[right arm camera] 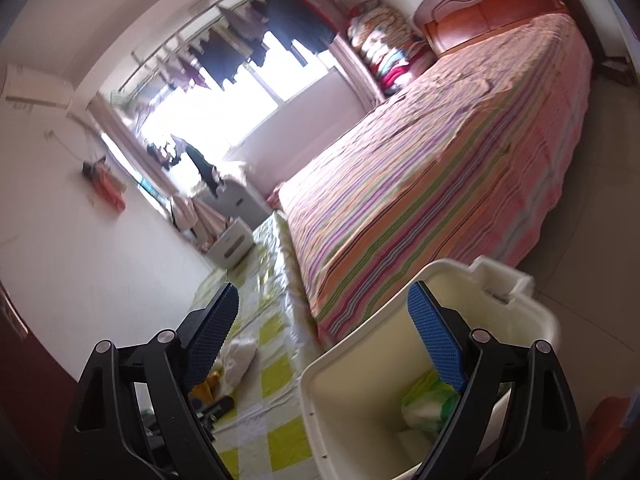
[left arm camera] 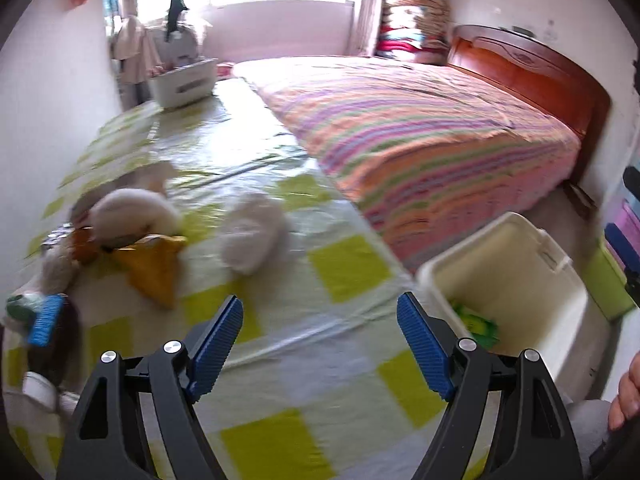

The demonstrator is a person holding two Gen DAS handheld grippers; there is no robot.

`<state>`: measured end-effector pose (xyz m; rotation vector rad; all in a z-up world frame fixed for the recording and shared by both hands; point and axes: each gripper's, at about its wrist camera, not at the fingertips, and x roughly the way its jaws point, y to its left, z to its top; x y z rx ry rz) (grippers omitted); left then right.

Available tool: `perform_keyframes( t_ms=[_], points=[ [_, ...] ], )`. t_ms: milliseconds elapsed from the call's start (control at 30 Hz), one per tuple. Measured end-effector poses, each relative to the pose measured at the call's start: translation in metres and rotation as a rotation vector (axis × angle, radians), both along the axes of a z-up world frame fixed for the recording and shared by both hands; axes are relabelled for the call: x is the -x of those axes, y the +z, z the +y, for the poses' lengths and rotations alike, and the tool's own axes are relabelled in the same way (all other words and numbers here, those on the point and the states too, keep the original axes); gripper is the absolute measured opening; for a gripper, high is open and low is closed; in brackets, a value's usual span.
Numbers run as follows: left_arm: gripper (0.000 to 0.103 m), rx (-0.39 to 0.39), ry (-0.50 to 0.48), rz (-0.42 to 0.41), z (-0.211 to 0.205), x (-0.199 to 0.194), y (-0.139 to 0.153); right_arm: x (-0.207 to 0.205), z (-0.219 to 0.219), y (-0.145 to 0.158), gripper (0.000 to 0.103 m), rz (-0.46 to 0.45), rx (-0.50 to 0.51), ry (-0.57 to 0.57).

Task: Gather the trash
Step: 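Move both tools back toward the remaining items on the table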

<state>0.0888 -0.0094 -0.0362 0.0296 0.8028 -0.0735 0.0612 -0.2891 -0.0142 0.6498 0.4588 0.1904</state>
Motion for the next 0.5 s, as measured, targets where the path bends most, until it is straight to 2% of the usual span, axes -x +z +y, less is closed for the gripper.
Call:
perform_keyframes(
  t_ms=[200,500],
  points=[
    [0.077,-0.068,0.084,-0.061,0.038,0.011,0.01,-0.013,0.048,0.0,0.085,0.03,0.079,0.088],
    [0.077,-0.091,0.202,-0.084,0.1,0.03,0.016,-0.027,0.114,-0.004,0.085,0.067,0.156,0.204]
  ],
)
